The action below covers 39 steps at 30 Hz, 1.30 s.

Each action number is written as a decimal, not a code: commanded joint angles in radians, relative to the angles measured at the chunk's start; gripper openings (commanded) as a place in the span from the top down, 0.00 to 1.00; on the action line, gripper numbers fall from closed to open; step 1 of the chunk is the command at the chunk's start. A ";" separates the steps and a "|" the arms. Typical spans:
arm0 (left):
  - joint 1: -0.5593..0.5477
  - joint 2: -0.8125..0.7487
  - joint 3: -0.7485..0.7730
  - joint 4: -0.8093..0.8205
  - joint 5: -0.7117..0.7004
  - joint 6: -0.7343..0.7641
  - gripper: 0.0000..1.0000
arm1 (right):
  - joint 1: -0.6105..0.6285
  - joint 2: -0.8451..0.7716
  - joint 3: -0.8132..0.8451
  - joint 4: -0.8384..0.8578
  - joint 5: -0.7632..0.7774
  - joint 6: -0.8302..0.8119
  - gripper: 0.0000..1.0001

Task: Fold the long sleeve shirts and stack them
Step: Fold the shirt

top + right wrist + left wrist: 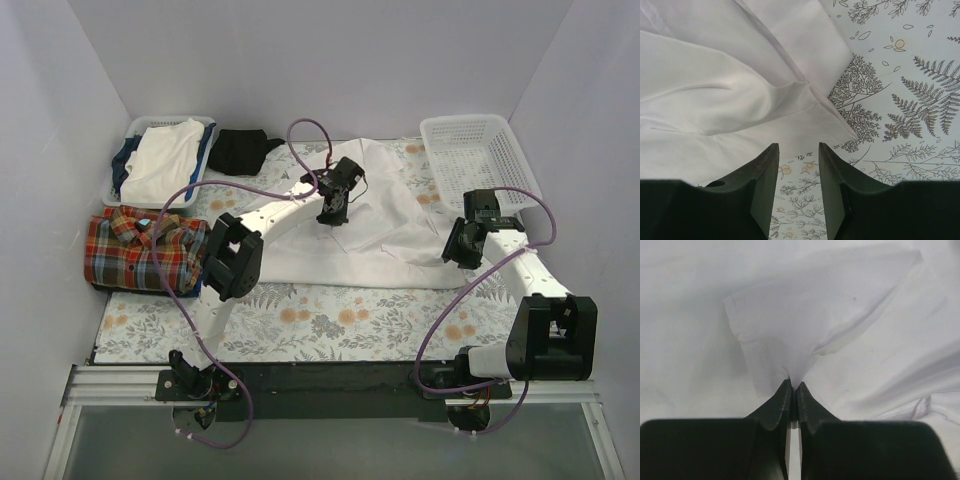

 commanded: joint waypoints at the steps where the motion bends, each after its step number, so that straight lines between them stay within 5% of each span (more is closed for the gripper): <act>1: -0.004 -0.089 0.139 -0.033 -0.147 0.045 1.00 | 0.005 0.000 -0.003 0.018 0.002 -0.012 0.54; 12: 0.001 -0.269 0.173 0.071 -0.278 0.115 1.00 | 0.005 0.008 0.090 0.023 0.005 -0.020 0.54; 19: 0.001 -0.416 0.063 0.303 -0.189 0.192 1.00 | 0.005 0.020 0.109 0.043 -0.063 -0.021 0.54; 32: 0.001 -0.342 0.155 0.369 -0.001 0.221 0.90 | 0.019 0.017 0.055 0.130 -0.283 -0.057 0.54; 39: 0.001 -0.301 0.204 0.377 0.035 0.207 0.90 | 0.196 0.061 0.055 0.208 -0.304 -0.070 0.56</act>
